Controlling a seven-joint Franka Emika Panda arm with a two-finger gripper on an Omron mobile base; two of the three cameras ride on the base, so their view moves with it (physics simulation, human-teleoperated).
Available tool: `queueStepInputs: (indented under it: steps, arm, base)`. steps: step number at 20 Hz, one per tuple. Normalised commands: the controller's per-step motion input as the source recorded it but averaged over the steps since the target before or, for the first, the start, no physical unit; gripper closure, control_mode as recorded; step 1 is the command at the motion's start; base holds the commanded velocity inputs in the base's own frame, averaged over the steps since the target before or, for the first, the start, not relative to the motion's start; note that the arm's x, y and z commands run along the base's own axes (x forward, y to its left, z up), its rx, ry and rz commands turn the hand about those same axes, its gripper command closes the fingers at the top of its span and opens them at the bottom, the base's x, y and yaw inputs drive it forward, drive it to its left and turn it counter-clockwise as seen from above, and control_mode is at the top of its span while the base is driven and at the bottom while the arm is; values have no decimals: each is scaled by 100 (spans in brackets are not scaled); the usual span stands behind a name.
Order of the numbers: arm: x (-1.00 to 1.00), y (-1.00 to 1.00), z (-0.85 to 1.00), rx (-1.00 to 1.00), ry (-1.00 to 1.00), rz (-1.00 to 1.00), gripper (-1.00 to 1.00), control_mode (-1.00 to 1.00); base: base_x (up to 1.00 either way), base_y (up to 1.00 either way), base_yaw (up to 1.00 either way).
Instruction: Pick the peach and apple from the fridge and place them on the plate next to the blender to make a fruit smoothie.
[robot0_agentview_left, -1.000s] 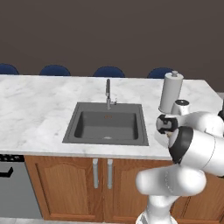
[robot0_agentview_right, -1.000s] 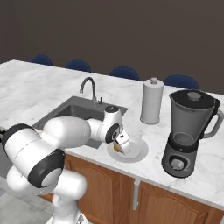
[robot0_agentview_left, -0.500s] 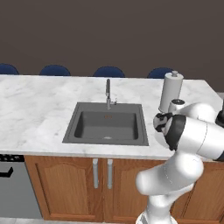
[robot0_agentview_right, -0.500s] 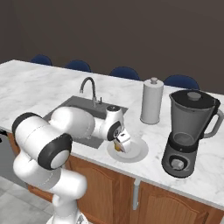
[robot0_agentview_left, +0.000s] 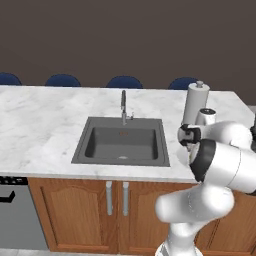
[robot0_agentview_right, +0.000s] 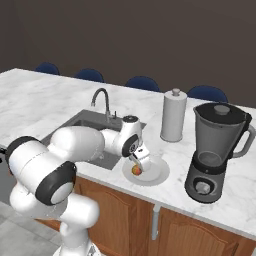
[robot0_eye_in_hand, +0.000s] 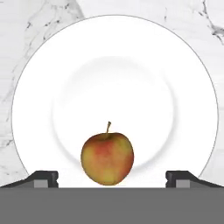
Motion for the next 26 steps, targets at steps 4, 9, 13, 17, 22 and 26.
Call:
queueStepInputs:
  steps: [4,9,13,17,22,26]
  arm:
    - [-87,0,82,0,-25,0,-100,-100]
    - [-80,37,58,0,-20,2,-100,-100]
    - [-66,63,38,-3,-17,8,-100,-100]
    - [-35,88,12,-9,-5,16,-100,-100]
    - [-2,79,-2,-13,2,16,-100,-100]
    - [0,26,-9,-4,1,5,-100,-100]
  base:
    - [0,0,0]
    - [0,0,0]
    - [0,0,0]
    - [0,0,0]
    - [0,0,0]
    - [0,0,0]
